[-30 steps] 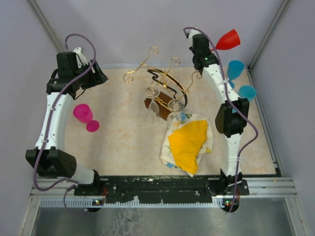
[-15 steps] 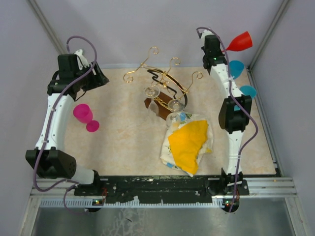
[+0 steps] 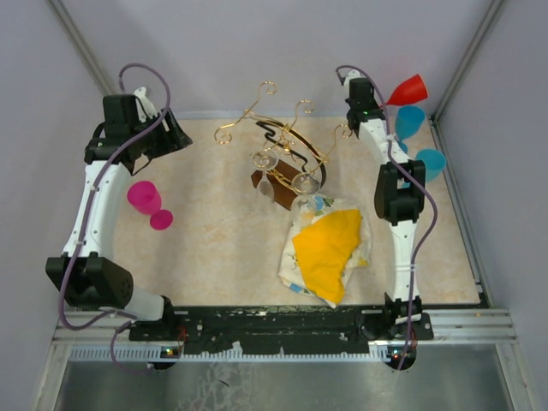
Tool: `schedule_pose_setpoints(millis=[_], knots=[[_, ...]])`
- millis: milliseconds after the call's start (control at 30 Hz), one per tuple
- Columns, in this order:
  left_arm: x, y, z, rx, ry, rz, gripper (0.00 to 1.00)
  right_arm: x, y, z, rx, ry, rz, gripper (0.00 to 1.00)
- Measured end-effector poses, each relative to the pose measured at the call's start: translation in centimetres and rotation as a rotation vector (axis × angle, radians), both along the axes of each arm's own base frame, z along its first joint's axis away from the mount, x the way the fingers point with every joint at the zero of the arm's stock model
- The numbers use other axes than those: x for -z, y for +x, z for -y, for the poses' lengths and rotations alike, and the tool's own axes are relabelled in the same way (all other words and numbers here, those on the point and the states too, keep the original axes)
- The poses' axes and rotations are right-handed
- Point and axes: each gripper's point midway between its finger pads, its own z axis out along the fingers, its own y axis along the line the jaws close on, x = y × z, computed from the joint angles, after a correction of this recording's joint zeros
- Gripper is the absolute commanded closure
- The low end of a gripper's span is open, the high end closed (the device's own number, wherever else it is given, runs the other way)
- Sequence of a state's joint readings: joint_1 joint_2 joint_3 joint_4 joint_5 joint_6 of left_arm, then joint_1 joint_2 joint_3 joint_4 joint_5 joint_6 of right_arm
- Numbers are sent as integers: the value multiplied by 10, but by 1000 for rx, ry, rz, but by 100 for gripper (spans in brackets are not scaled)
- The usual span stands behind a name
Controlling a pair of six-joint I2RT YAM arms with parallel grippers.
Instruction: Take the wine glass off the wine glass rack
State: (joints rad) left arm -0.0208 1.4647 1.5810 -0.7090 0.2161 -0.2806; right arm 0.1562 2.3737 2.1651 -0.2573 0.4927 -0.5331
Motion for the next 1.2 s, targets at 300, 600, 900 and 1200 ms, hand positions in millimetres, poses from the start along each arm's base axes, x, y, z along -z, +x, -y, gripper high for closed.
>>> schedule_pose_setpoints(millis=[300, 600, 900, 1200], knots=[[9, 3, 3, 13, -12, -20, 29, 10, 9, 1, -1, 3, 12, 100], [14, 7, 4, 19, -16, -28, 29, 30, 15, 14, 2, 3, -2, 100], [20, 8, 7, 25, -29, -36, 30, 57, 19, 14, -16, 5, -39, 100], [19, 9, 8, 28, -32, -34, 30, 64, 21, 14, -21, -4, -45, 100]])
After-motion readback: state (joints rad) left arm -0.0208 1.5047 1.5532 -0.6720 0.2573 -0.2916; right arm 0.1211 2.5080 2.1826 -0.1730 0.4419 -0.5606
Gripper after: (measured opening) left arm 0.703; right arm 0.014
